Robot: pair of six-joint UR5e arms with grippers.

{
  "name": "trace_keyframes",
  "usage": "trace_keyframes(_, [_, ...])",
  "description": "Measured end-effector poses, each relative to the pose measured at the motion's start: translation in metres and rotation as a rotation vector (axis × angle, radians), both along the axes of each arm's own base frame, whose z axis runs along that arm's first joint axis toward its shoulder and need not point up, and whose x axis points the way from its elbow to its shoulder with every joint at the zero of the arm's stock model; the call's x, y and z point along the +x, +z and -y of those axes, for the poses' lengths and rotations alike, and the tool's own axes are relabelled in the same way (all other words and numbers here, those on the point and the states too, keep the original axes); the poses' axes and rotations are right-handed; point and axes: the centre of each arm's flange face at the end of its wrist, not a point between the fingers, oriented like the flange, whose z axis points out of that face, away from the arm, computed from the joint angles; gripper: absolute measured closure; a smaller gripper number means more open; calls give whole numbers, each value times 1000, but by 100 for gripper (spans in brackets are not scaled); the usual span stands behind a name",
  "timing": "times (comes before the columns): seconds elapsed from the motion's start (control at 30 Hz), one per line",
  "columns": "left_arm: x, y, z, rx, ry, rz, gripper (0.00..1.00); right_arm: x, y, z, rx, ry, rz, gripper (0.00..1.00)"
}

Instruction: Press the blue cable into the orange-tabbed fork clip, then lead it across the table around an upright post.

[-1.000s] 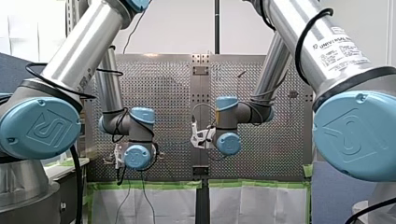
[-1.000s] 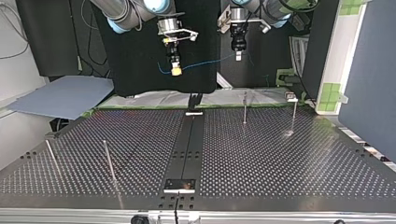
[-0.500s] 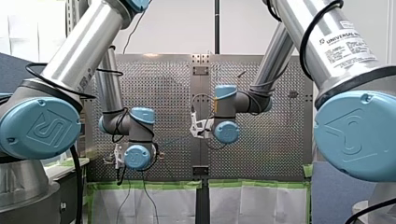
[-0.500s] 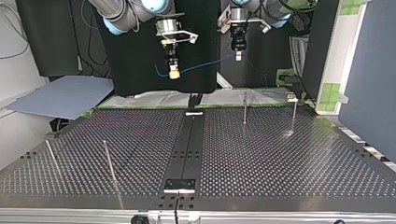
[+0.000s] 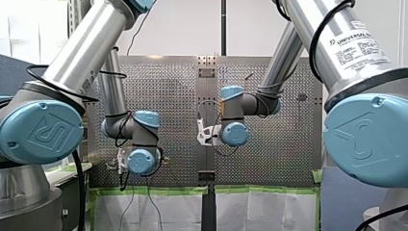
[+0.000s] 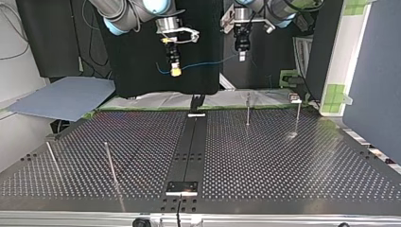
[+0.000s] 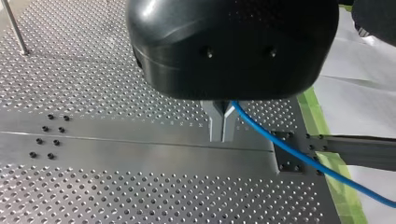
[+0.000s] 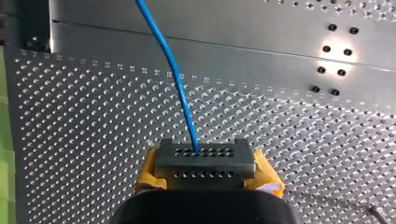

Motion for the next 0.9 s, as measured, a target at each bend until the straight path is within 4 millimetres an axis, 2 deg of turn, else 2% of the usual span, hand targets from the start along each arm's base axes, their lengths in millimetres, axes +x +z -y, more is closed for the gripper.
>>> trace_keyframes(0.2, [-5,8,-17,48,-5,-38,100,-10,20,16,-5,-31,62,100])
trace_keyframes(0.33, [-3,16,-22,33,-9,-46,100,-9,46,22,-35,-10,150,100])
trace_keyframes(0.43, [-2,23,-26,16,11,-47,100,-6,57,25,-50,5,201,100])
trace_keyframes(0.6, [1,36,-29,-22,38,-26,100,4,53,31,-39,27,244,100])
trace_keyframes(0.77, [10,53,-30,-69,54,45,100,17,36,34,-29,58,252,100])
trace_keyframes(0.9, [15,58,-32,-84,64,72,100,24,20,35,-24,78,253,100])
